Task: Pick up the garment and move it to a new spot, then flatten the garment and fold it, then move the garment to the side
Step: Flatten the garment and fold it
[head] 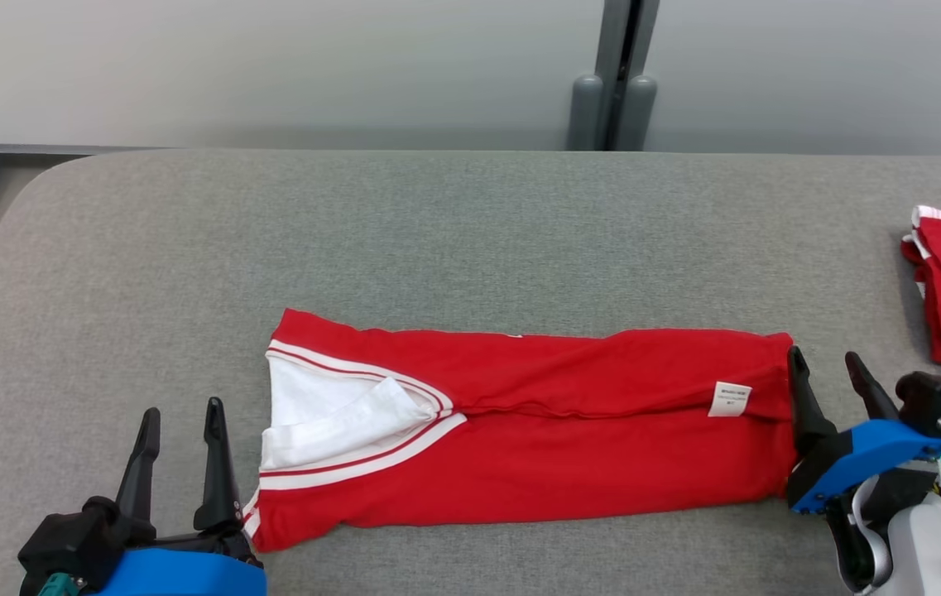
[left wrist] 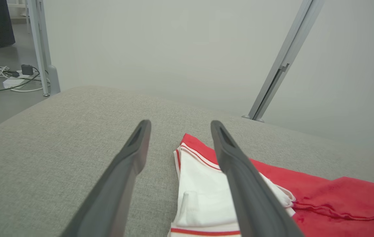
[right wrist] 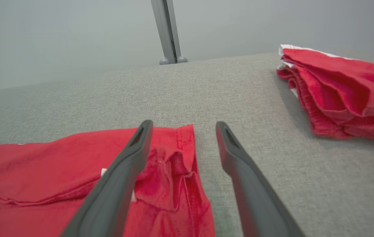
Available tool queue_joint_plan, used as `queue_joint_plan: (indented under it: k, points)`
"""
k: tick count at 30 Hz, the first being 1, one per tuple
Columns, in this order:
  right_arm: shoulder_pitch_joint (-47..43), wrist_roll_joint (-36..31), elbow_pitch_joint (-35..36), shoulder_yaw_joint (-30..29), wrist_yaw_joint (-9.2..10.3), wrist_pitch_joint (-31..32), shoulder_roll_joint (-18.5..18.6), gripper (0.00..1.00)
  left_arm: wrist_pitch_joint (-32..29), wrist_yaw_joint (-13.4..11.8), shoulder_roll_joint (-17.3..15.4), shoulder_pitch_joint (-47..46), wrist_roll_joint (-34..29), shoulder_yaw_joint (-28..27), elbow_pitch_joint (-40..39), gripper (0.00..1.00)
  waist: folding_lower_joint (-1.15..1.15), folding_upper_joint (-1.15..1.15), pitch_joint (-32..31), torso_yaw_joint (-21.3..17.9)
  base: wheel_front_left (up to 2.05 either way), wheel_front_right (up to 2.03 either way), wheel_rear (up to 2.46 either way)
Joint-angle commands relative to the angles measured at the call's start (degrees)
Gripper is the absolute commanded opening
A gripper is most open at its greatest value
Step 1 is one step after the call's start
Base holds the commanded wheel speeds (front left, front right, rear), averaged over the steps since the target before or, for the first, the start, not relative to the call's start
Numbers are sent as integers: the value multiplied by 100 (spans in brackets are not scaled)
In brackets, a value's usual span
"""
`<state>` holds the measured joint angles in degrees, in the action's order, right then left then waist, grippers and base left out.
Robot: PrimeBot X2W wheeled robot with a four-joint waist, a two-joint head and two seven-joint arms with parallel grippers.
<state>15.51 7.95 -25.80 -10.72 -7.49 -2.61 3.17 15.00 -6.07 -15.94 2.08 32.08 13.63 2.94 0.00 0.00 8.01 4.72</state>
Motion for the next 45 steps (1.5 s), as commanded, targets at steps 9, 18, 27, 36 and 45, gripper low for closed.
queue_joint_plan:
  k: [9, 18, 27, 36, 45]
  points:
    - [258, -856, -1074, -521, -1, 87, -23, 100, 24, 126, 151, 45, -144, -63, 19, 100, 0, 0, 43, 334, 0, 0, 0]
    - [500, -689, -1973, -126, -1, -3, -35, 35, 24, 165, 198, 99, -249, -136, 15, 100, 0, 0, 54, 295, 0, 0, 0]
    - [920, -767, -2107, -117, 1, -220, 4, 0, 24, 149, 229, 131, -357, -98, -44, 100, 0, 0, 37, 9, 0, 0, 0]
    - [576, -846, -1327, -400, 1, 28, 445, 0, 21, 170, 245, 138, -383, -40, -21, 100, 0, 0, -8, -382, 0, 0, 0]
    - [130, -580, -284, -524, 0, 589, 370, 0, 5, 187, 264, -13, -384, 73, 82, 100, 0, 0, -10, -578, 0, 0, 0]
